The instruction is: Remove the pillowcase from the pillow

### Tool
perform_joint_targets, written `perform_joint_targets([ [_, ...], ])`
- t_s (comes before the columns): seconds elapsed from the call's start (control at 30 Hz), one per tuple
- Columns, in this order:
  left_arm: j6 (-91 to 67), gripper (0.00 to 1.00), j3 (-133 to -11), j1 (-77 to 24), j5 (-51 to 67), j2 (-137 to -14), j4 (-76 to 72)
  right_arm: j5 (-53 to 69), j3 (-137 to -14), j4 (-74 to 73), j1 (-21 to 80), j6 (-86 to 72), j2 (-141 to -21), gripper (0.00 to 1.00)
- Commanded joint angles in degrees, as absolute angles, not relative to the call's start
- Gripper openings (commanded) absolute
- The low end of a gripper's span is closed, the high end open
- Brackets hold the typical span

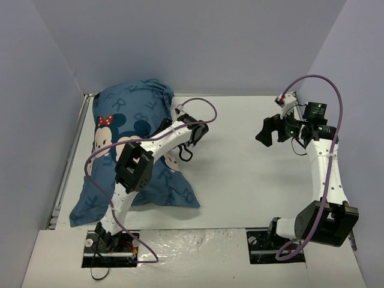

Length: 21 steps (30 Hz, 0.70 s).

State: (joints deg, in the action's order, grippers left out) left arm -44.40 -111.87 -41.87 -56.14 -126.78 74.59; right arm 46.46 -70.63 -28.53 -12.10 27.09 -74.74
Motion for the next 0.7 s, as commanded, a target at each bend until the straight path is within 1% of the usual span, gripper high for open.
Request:
perform_joint_targets([
  [0.0, -34.91, 0.39, -112.85, -40.43, -52.83, -123.06, 78.67, 49.13, -70.49, -28.74, -12.31, 27.16, -74.62, 1.0],
  [0.03, -32.98, 0.31, -113.29, -40.34, -51.26, -122.09, 77.62, 49.13, -70.58, -28.74, -12.3, 27.25, -74.62, 1.0],
  [0.07, -30.96, 0.15, -114.25, -40.6, -46.19, -120.69, 74.65, 49.13, -70.75, -28.74, -12.3, 27.42, -74.45, 1.0],
  [0.1, -27.28, 0.08, -114.78, -40.78, -43.01, -117.63, 73.05, 49.04, -70.84, -28.74, -12.3, 27.77, -74.44, 1.0],
  [0.13, -24.98, 0.03, -116.26, -40.96, -34.45, -115.94, 69.64, 49.13, -71.01, -28.74, -12.3, 28.03, -74.27, 0.99],
  [0.2, -18.31, 0.02, -118.12, -42.79, -24.75, -111.13, 66.55, 49.57, -71.45, -28.39, -12.13, 28.56, -74.09, 0.99],
  [0.23, -14.98, 0.02, -119.34, -43.76, -17.65, -109.88, 64.01, 49.83, -71.63, -28.21, -12.13, 28.91, -74.0, 0.98],
  [0.27, -11.03, 0.02, -122.31, -47.08, -7.83, -108.82, 63.46, 50.27, -71.89, -28.04, -12.13, 29.0, -74.0, 0.98],
  [0.33, -8.8, 0.02, -126.28, -50.26, -2.4, -107.32, 64.5, 51.41, -71.89, -26.29, -11.95, 28.4, -73.74, 0.97],
  [0.37, -8.7, 0.02, -130.82, -51.32, 0.32, -107.23, 65.47, 51.42, -71.81, -25.06, -12.04, 27.43, -73.74, 0.97],
  [0.47, -10.8, 0.02, -132.63, -52.29, 6.14, -104.08, 64.78, 50.19, -72.16, -20.31, -12.04, 22.18, -74.0, 0.96],
  [0.57, -14.14, 0.02, -124.92, -51.16, 6.24, -95.74, 59.52, 48.25, -72.77, -13.56, -11.95, 15.15, -74.0, 0.96],
  [0.6, -16.24, 0.02, -119.06, -50.11, 6.85, -90.58, 58.37, 47.9, -72.86, -11.71, -12.04, 12.86, -74.0, 0.96],
  [0.67, -20.97, 0.02, -111.05, -44.67, 9.22, -83.88, 52.14, 46.24, -72.07, -6.19, -11.95, 4.01, -73.74, 0.96],
])
